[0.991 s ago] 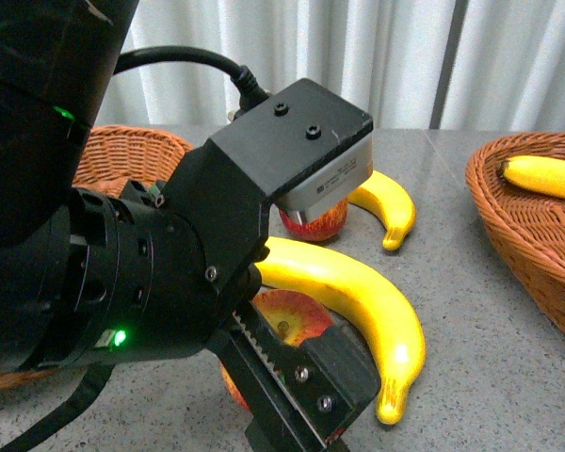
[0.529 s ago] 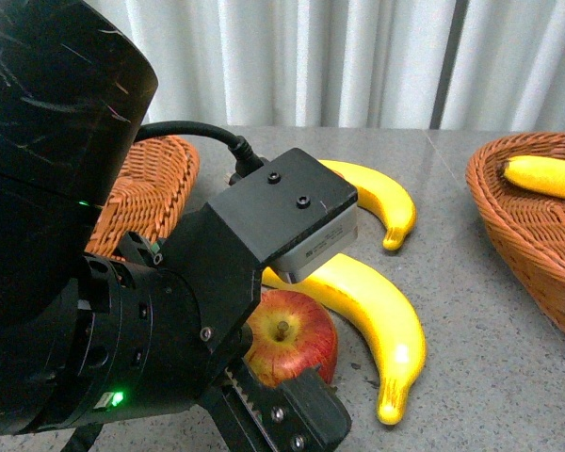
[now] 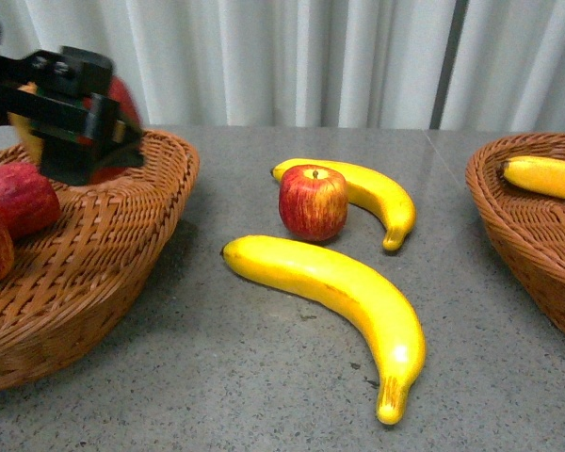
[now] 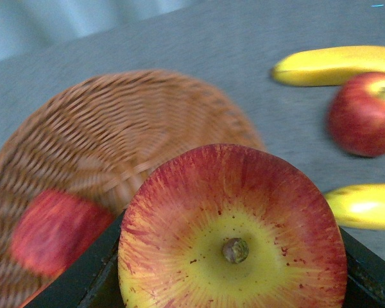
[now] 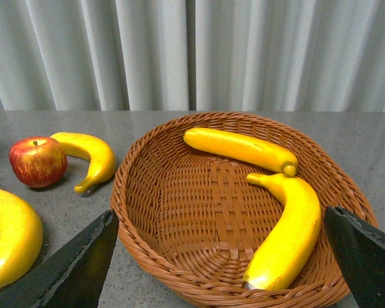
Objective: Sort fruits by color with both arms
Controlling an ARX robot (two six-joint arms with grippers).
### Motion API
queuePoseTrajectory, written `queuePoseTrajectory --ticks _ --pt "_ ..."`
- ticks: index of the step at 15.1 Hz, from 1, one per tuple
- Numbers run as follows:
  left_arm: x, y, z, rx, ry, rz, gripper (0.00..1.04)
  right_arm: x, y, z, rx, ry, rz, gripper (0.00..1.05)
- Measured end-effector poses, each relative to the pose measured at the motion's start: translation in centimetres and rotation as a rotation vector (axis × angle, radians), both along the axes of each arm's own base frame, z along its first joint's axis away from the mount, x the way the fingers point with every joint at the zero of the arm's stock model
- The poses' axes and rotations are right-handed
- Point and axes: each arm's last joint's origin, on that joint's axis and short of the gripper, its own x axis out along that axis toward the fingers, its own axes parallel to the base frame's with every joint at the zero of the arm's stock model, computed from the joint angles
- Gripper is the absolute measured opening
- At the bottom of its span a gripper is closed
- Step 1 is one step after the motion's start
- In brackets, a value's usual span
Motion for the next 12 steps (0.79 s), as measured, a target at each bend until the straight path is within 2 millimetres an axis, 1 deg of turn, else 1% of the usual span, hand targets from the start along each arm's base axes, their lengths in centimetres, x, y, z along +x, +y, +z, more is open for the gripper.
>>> queuePoseTrajectory --ticks 1,2,5,6,8,9,10,11,12 --pt "0.4 1.5 -0.6 -0.019 0.037 0.125 0.69 0.0 0.0 0.0 0.000 0.000 0.000 0.98" --pt "0.7 2.0 -1.2 -0.043 0.068 0.190 0.69 0.0 0.0 0.0 0.000 0.000 0.000 0.98" --pt "0.9 2.2 -2.7 -0.110 0.147 0.258 0.69 0.0 0.0 0.0 0.000 0.000 0.000 0.98" --pt "1.0 2.1 -2.8 -0.130 0.153 0.258 0.73 0.0 0.0 0.0 0.000 0.000 0.000 0.98" --pt "1.0 2.2 -2.7 -0.140 0.148 0.260 0.96 0.0 0.0 0.0 0.000 0.000 0.000 0.98" --pt "1.1 2.1 -2.4 -0.138 0.118 0.253 0.99 0.0 0.0 0.0 0.000 0.000 0.000 0.98" --pt "1.5 1.7 -1.4 -0.127 0.064 0.227 0.98 0.0 0.0 0.0 0.000 0.000 0.000 0.98" --pt "2.1 1.2 0.0 -0.111 0.009 0.190 0.98 0.0 0.0 0.0 0.000 0.000 0.000 0.98" --pt "3.4 0.3 1.6 -0.101 -0.047 0.121 0.98 0.0 0.0 0.0 0.000 0.000 0.000 0.98"
